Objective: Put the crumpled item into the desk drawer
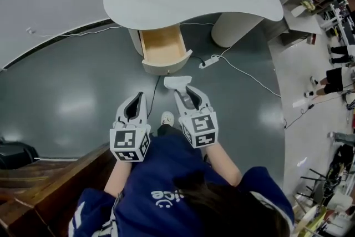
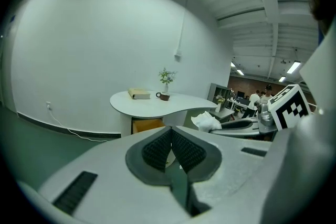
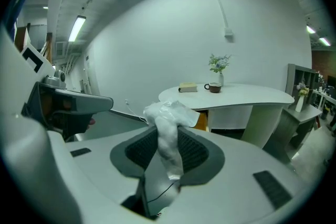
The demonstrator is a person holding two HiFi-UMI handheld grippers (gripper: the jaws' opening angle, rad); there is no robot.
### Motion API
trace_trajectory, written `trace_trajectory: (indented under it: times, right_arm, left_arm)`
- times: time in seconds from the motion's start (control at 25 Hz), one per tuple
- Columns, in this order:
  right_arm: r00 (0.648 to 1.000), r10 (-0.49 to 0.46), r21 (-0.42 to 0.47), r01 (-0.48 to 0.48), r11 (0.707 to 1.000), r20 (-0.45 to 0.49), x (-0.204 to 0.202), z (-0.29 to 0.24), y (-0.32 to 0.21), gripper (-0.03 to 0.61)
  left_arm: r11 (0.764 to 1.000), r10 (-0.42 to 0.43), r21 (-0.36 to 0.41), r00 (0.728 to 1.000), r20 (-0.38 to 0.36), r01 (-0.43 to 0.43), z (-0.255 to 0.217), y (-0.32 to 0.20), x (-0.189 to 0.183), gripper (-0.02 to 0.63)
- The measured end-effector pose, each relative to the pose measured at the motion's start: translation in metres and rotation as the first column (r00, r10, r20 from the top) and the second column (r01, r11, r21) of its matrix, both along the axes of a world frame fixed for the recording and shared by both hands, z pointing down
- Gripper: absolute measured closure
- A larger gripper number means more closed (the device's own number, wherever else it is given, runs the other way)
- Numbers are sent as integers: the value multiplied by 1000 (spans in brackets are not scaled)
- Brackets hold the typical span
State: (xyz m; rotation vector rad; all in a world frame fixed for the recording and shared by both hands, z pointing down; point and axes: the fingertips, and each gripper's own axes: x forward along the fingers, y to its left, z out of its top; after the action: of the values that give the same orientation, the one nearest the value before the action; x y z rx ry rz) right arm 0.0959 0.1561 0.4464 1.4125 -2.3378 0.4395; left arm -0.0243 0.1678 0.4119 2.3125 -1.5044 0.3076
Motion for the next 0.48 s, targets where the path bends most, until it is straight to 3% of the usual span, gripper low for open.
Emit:
trace_trajectory:
  times: [0.48]
  right_arm:
    - [1000,1,-30,-1,1000,-8,22,2,-14,449]
  left_arm:
    - [999,-20,-40,1000,-15,20,7,-21,16,610]
